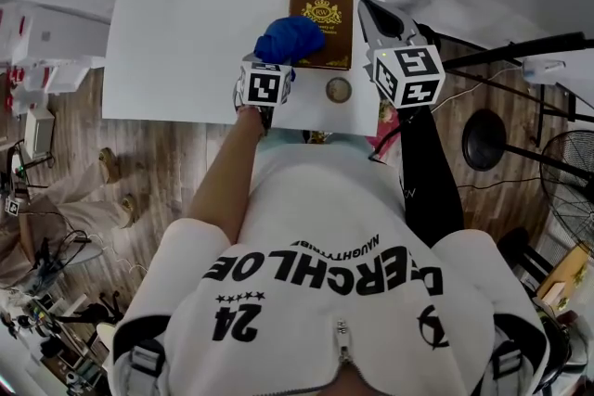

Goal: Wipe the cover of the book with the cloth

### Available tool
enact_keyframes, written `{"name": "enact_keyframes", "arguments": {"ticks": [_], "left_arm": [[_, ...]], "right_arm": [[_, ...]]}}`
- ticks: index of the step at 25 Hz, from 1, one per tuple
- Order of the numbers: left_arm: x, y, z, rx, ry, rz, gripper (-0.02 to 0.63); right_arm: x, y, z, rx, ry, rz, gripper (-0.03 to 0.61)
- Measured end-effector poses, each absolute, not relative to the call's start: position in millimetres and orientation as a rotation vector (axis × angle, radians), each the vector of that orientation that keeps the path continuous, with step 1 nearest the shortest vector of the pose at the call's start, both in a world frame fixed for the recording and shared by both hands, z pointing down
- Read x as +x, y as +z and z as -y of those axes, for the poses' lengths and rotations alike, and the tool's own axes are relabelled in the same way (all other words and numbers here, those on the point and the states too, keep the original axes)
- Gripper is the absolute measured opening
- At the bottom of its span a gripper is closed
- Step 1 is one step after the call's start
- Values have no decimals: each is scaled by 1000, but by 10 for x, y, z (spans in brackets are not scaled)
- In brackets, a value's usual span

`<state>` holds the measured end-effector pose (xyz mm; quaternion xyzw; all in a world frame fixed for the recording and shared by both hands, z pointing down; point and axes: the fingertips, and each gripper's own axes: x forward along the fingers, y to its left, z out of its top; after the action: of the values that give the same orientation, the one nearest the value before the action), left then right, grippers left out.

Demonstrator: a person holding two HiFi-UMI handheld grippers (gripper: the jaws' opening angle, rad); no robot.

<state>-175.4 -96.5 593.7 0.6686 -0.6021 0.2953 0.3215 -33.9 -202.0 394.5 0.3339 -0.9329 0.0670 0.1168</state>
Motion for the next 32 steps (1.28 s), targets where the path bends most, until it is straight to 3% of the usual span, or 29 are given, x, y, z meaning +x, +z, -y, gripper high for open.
{"name": "enact_keyframes", "arguments": {"ticks": [10,16,19,32], "left_arm": [[-959,5480,1216,2023,725,1450,235],[-385,5846,1028,2091,860,1264,235],[-366,5946,990,2137,943,1283,229],[-915,5898,883,1964,790,1365,230]], "right_arm": [[-103,4001,2019,1056,220,2700,2],[-15,3995,2032,1087,233,2692,2],[-16,4000,2018,1084,233,2692,2],[-225,3967,2034,1026,226,2724,2]]}}
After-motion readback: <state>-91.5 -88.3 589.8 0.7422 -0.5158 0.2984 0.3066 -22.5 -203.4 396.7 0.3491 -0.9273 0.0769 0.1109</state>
